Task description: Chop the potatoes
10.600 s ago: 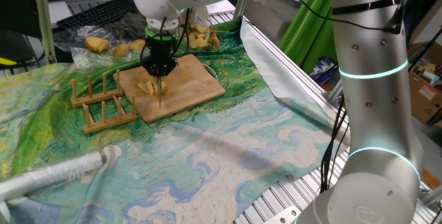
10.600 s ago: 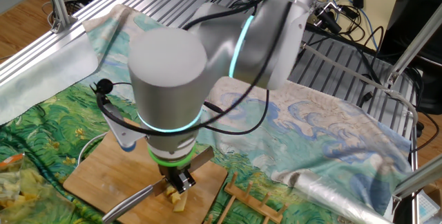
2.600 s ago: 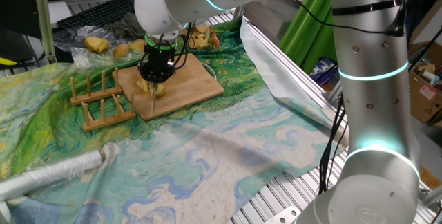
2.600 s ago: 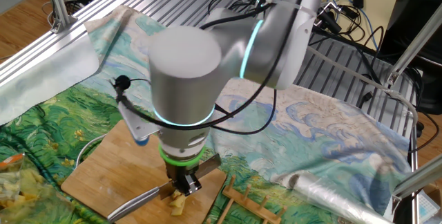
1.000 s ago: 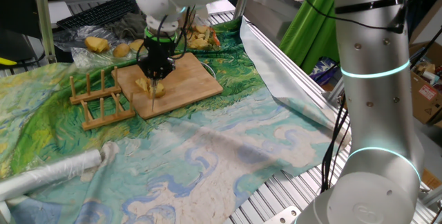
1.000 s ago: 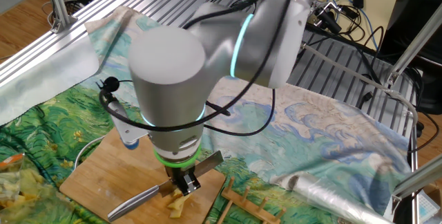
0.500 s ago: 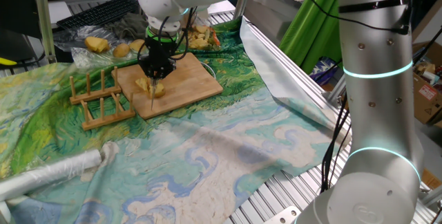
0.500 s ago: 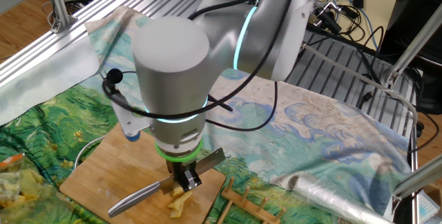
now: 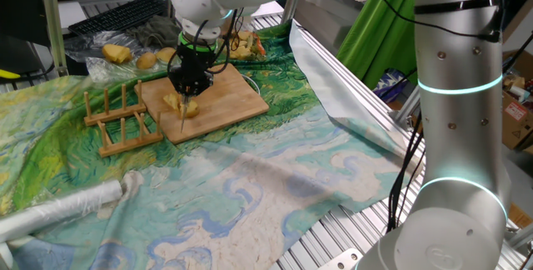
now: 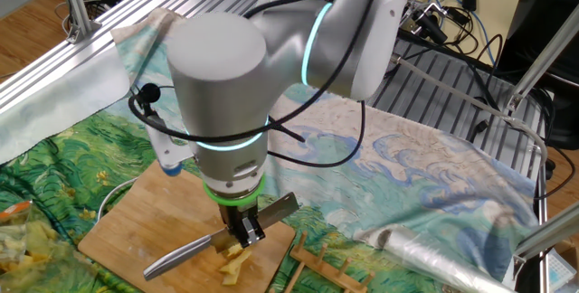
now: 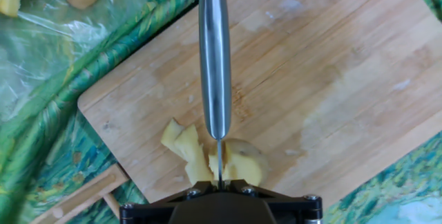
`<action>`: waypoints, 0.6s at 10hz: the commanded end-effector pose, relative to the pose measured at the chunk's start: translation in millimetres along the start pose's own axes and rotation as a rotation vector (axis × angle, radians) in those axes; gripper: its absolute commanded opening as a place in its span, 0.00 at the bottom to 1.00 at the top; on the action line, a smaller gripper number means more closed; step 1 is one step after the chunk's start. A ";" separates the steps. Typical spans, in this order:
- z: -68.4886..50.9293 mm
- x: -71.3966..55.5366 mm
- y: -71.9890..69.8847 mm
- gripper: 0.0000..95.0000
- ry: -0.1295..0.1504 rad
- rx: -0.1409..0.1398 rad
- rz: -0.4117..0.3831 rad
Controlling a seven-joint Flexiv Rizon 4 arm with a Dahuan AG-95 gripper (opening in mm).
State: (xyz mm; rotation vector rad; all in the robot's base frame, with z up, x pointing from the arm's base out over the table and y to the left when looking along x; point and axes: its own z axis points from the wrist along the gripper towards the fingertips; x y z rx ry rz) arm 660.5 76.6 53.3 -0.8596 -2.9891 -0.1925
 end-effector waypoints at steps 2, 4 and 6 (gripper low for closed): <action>7.7 2.4 6.7 0.00 -0.017 -0.040 0.029; 5.2 3.1 9.4 0.00 -0.014 -0.023 0.016; -2.3 3.4 6.9 0.00 -0.002 0.057 -0.031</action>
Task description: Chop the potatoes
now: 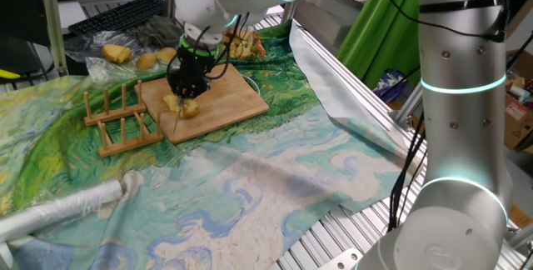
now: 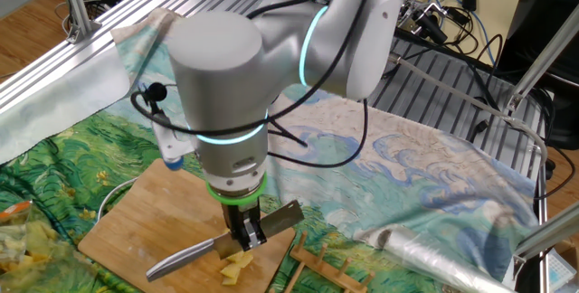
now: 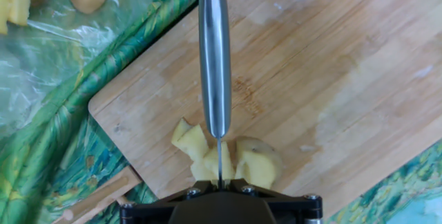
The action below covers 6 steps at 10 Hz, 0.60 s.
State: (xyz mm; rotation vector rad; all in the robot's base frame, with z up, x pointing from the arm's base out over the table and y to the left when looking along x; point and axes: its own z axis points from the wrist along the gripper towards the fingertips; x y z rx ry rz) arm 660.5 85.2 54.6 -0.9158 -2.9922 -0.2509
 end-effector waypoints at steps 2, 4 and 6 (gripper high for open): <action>-9.5 -1.1 -4.1 0.00 0.006 0.127 -0.093; -13.7 -2.9 -7.3 0.00 0.005 0.155 -0.123; -20.1 -6.1 -13.2 0.00 0.014 0.160 -0.143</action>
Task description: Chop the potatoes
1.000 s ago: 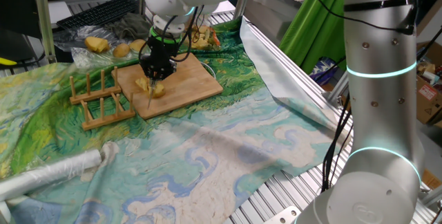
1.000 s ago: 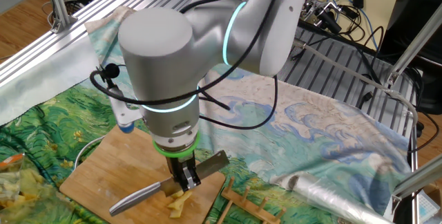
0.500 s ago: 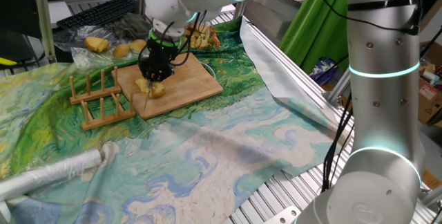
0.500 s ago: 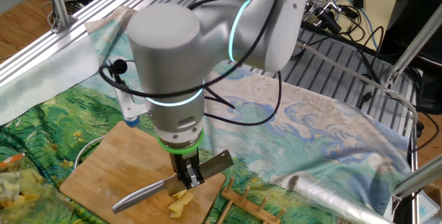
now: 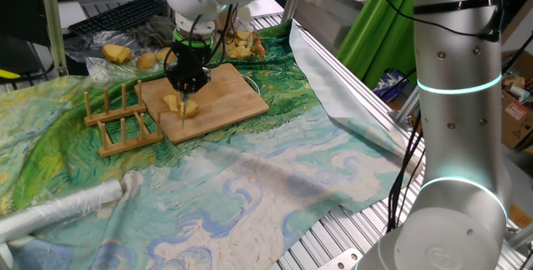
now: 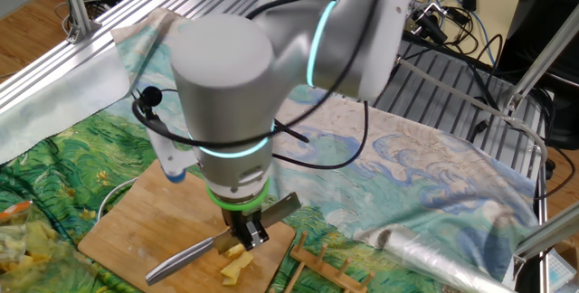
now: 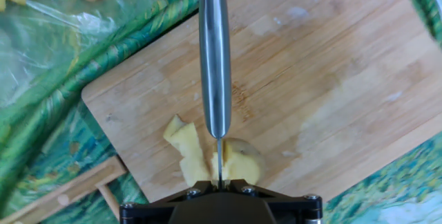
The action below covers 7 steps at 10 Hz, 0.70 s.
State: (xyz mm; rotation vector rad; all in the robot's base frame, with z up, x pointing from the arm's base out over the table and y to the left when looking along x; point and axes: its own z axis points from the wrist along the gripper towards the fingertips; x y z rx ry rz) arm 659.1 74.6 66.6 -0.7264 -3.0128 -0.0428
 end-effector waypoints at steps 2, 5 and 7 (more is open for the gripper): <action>-7.8 -4.2 -13.3 0.00 0.003 0.019 -0.039; -8.0 -7.6 -18.9 0.00 -0.004 0.019 -0.035; -7.3 -7.5 -19.8 0.00 -0.007 0.014 -0.023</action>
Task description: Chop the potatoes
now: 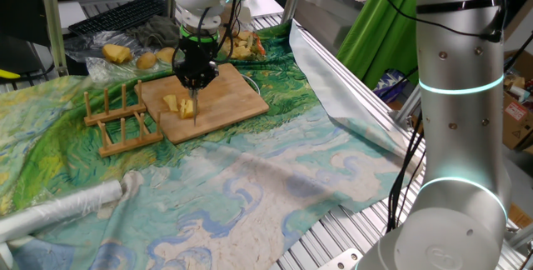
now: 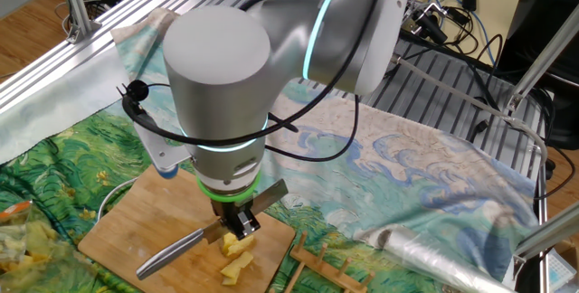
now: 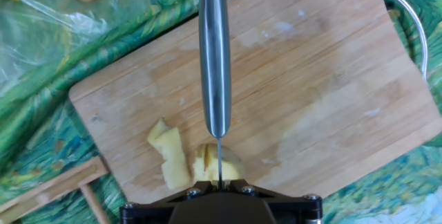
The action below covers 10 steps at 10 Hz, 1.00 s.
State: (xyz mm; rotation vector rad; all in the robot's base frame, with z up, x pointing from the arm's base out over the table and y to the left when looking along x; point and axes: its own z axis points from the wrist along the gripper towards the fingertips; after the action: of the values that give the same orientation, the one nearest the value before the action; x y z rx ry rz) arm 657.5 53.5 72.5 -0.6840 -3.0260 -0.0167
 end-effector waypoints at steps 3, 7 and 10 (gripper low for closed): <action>-0.5 1.3 -0.5 0.00 -0.002 -0.006 0.011; -2.6 2.4 -1.9 0.00 -0.002 -0.007 0.010; -2.6 2.6 -1.6 0.00 -0.001 -0.008 0.010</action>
State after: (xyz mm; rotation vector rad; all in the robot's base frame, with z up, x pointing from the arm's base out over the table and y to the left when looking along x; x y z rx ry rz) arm 655.1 53.4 74.7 -0.7004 -3.0266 -0.0304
